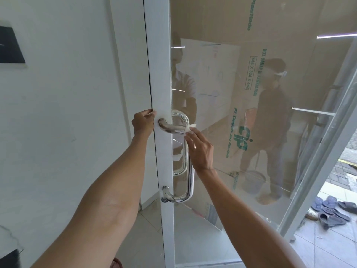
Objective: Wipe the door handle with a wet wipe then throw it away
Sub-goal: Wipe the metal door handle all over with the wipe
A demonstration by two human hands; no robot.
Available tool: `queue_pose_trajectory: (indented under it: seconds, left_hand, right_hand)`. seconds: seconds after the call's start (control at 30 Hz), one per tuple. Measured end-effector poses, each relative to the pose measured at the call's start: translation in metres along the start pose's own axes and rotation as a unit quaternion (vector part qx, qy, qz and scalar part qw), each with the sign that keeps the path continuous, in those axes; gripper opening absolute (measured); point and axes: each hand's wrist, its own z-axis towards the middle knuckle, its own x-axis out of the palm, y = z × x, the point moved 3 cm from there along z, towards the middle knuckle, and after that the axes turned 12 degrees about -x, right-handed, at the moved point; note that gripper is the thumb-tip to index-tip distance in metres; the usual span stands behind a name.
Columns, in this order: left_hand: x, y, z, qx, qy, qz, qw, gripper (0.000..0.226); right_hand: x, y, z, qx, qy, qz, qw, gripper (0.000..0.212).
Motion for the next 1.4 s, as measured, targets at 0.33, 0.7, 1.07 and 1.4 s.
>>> queue_pose_trajectory:
  seconds: [0.33,0.7,1.07,1.4]
  left_hand:
    - [0.006,0.001,0.008,0.011,-0.012,0.012,1.0,0.033]
    - [0.011,0.003,0.018,0.015,-0.031,0.026,0.999,0.033]
    - [0.012,0.004,0.014,0.021,-0.036,0.023,0.999,0.033]
    - [0.013,0.009,0.016,0.03,-0.036,0.014,0.999,0.034]
  right_hand:
    - [0.024,-0.013,-0.045,0.176,-0.085,-0.001,0.981,0.013]
    - [0.035,-0.023,-0.111,0.278,0.016,0.031,0.96,0.016]
    - [0.026,-0.029,-0.036,0.215,-0.045,0.047,0.974,0.021]
    - [0.043,-0.037,-0.167,0.374,0.108,0.049,0.92,0.022]
